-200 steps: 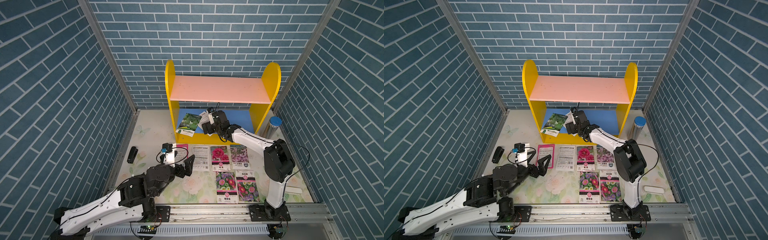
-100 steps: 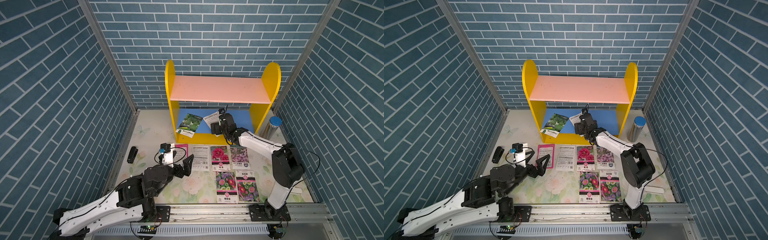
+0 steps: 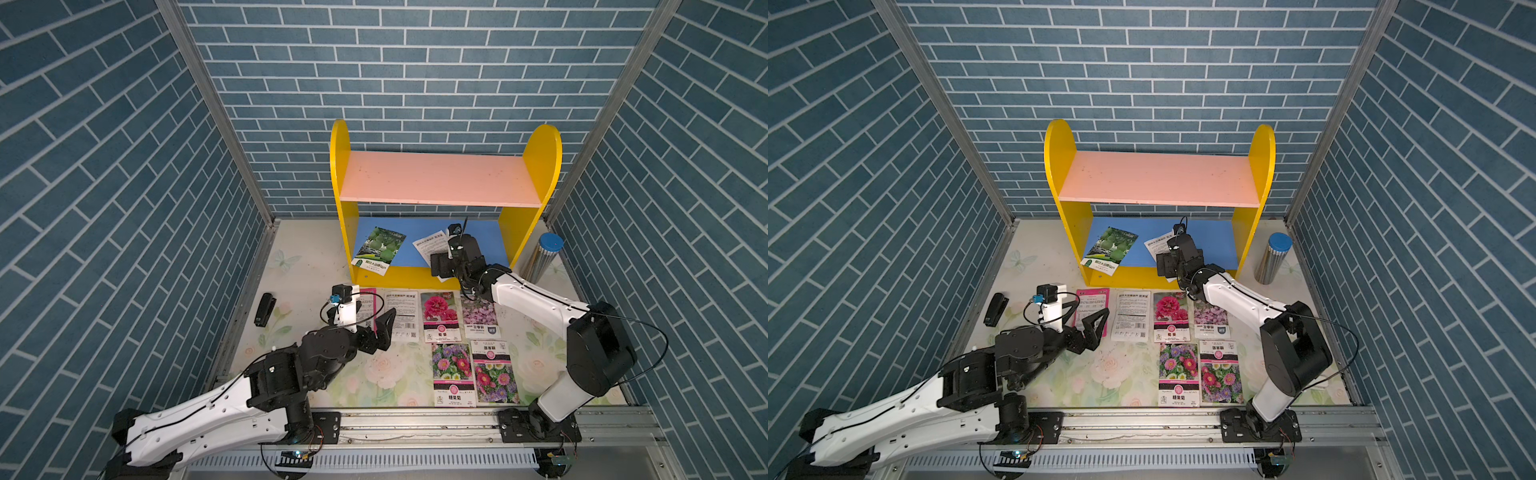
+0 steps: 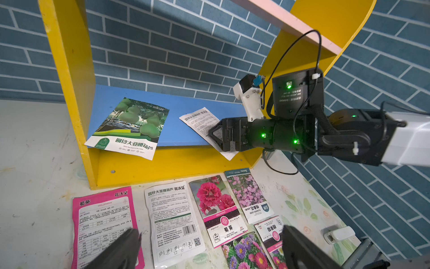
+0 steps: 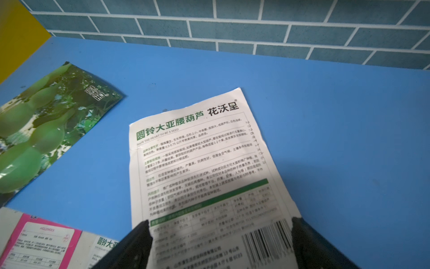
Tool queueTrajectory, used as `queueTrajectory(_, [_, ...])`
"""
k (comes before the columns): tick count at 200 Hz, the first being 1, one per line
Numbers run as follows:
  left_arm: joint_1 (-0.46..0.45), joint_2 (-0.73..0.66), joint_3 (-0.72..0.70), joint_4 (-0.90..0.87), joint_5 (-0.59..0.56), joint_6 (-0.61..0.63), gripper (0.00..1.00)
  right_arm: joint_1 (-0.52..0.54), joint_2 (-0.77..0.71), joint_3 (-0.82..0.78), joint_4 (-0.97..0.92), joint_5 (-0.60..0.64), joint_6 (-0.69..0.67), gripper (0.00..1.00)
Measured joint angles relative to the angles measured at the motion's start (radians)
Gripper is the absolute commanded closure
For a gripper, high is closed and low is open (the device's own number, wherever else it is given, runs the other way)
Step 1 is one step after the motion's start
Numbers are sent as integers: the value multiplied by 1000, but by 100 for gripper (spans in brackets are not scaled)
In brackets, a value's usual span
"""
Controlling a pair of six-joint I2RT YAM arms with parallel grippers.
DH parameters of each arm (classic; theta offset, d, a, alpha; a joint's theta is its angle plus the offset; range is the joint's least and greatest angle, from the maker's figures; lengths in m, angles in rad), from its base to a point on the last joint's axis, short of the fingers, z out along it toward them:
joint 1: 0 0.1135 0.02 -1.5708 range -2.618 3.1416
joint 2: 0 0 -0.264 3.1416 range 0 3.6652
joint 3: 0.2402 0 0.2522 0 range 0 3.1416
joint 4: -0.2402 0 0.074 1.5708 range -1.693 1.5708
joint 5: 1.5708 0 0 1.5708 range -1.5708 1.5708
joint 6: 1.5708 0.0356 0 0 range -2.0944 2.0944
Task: Take the seed bag off the shelf
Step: Pick up the seed packet from the shelf.
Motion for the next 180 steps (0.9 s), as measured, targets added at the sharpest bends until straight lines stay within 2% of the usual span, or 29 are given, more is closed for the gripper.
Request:
queueTrajectory(39, [0,90,-5,118,65,-45,0,0,-108,0,-36,-20,2,2])
queueTrajectory(75, [13,222,-1,225,132,-101,0,-14,-271,-54,-65,-99,-2,0])
queueTrajectory(100, [71,289,-2,304,230,-143,0,-31,-402,-136,-89,-161,-21,0])
queueTrajectory(139, [229,338,-61,508,433,-231,1,-59,-628,-306,-136,-242,-28,0])
queueTrajectory(180, [260,479,-55,660,589,-285,3,-64,-784,-405,-146,-329,-27,0])
